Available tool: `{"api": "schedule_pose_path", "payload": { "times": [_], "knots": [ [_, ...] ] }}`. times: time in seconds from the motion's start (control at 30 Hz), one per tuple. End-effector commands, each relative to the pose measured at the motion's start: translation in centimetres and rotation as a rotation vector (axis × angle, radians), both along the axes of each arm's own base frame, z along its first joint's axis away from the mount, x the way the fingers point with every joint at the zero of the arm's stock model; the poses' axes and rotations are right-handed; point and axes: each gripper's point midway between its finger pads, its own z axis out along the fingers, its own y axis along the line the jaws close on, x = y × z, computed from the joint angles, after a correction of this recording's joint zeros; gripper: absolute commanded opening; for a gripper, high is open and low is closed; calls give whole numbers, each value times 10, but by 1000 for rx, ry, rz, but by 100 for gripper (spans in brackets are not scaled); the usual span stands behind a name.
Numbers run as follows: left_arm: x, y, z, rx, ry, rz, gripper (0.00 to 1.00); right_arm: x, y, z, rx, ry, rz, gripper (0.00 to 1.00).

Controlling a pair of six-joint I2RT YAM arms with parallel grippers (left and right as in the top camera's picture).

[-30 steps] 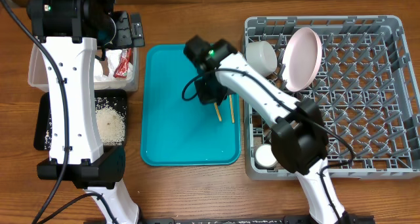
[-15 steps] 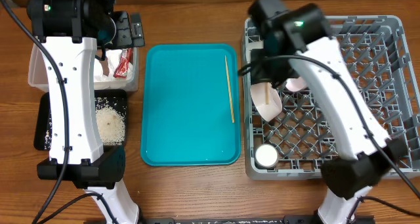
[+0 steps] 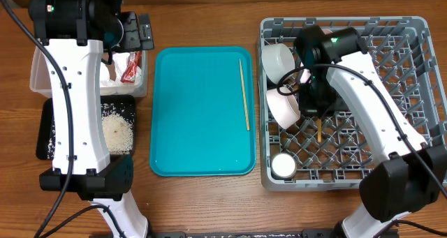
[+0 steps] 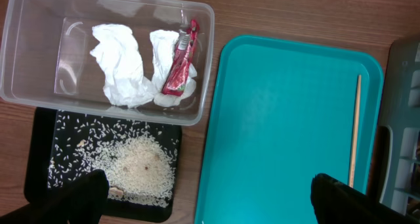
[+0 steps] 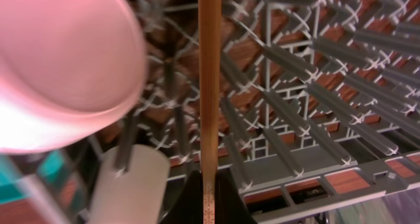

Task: Sort waste into correct bins and load items into the dishwasher
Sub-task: 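Carry the chopstick into the rack and release it, then reach back to the tray and pinch the second chopstick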

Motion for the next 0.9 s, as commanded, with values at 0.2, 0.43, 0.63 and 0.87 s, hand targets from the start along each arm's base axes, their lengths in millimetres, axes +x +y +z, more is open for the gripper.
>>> {"api": "schedule_pose_path", "payload": {
  "times": [0.2,0.43,0.63,0.87],
  "knots": [
    [-3,3,14,2,-46,15,100,-2,-10,-13,-21,9,35,18],
    [-3,3,14,2,-46,15,100,16,3,12,52,-75,42,25],
    [-3,3,14,2,-46,15,100,54,66,53,281,-278,132,46],
    [-3,3,14,2,-46,15,100,78,159,65,405,-467,331,96]
  ]
}}
